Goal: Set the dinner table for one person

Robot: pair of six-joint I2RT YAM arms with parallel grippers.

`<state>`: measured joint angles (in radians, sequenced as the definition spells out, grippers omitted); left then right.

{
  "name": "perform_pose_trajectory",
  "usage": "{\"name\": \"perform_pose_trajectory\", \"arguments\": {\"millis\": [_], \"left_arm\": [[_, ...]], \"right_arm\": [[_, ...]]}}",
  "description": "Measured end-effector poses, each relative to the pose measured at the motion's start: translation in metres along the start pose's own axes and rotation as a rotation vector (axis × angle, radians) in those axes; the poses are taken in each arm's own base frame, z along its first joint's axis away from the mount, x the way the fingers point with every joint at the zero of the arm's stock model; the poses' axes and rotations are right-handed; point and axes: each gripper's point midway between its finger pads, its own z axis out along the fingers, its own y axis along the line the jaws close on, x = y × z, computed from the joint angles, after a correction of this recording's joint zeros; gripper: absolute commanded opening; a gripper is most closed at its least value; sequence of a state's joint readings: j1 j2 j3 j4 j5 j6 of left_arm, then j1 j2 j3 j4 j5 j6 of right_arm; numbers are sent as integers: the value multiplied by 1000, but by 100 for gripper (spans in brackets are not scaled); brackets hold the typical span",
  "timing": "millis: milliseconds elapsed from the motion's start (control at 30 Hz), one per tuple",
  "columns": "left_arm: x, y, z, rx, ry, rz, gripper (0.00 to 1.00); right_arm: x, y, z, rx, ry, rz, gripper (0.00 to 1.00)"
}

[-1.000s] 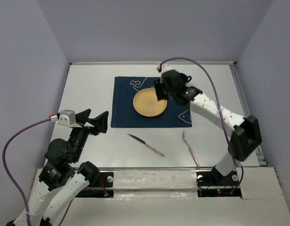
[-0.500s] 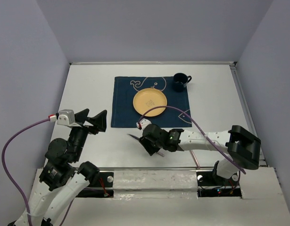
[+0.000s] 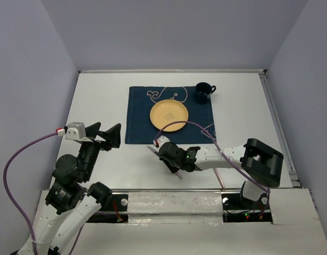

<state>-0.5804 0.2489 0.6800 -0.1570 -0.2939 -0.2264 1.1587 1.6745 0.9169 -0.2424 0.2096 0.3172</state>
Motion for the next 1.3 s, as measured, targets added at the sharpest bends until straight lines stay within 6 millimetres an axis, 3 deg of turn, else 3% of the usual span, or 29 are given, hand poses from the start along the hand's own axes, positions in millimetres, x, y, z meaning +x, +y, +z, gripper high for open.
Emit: {"name": "perform_pose_trajectory", "arguments": {"millis": [200, 300, 433, 500, 567, 667, 833, 933, 1067, 1300], "left_arm": [[1, -1, 1, 5, 5, 1, 99], [1, -2, 1, 8, 5, 1, 99], [1, -3, 1, 14, 5, 0, 99], [1, -3, 1, 17, 6, 0, 99], [1, -4, 1, 19, 7, 1, 99], [1, -4, 1, 21, 7, 1, 99], [1, -4, 1, 24, 8, 1, 99], [1, -5, 1, 26, 8, 1, 99], [1, -5, 0, 27, 8, 0, 99], [1, -5, 0, 29, 9, 0, 99]], "right_arm": [[-2, 6, -1, -35, -8, 7, 0], [-5, 11, -11, -71, -24, 17, 0], [-42, 14, -42, -115, -147, 47, 0], [-70, 4, -58, -115, -226, 93, 0], [-98, -17, -67, -77, -295, 154, 0], [-143, -75, -74, 40, -391, 281, 0], [-169, -164, -68, 254, -434, 424, 0], [-169, -199, -53, 343, -411, 469, 0], [-151, -226, -33, 407, -348, 504, 0], [-125, -253, -13, 471, -269, 535, 0]]}}
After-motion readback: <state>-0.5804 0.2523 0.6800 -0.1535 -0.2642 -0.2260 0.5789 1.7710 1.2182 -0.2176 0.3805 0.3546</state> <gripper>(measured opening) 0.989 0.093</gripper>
